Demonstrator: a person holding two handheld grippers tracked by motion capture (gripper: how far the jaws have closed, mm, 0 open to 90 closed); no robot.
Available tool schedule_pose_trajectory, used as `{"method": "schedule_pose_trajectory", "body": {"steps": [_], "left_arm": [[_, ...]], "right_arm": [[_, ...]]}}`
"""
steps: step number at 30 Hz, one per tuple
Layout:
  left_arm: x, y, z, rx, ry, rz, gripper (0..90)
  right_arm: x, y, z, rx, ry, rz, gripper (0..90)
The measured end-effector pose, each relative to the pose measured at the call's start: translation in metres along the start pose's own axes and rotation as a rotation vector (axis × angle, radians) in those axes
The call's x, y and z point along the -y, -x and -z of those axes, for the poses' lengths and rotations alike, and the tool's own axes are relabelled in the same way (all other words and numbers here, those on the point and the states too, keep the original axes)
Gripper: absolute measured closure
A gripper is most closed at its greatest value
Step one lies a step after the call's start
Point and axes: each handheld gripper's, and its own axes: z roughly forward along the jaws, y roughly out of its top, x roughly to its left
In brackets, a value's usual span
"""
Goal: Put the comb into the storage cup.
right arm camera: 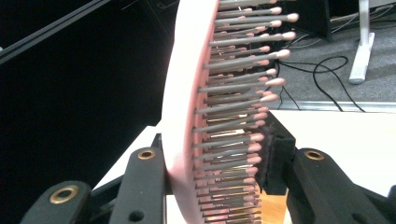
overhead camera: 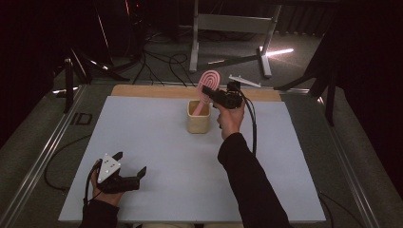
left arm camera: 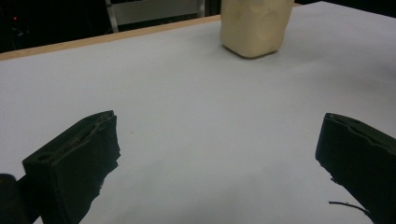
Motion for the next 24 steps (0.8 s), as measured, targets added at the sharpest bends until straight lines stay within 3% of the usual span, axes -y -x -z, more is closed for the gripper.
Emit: {"method": "schedule_pose_trajectory", "body": {"steps": [24], "left_arm": [[0.0, 0.0, 0.0, 0.0, -0.001, -0.002, 0.2]], "right_arm": [[0.015, -0.004, -0.012, 0.003, -0.059, 0.024, 60.0]]}}
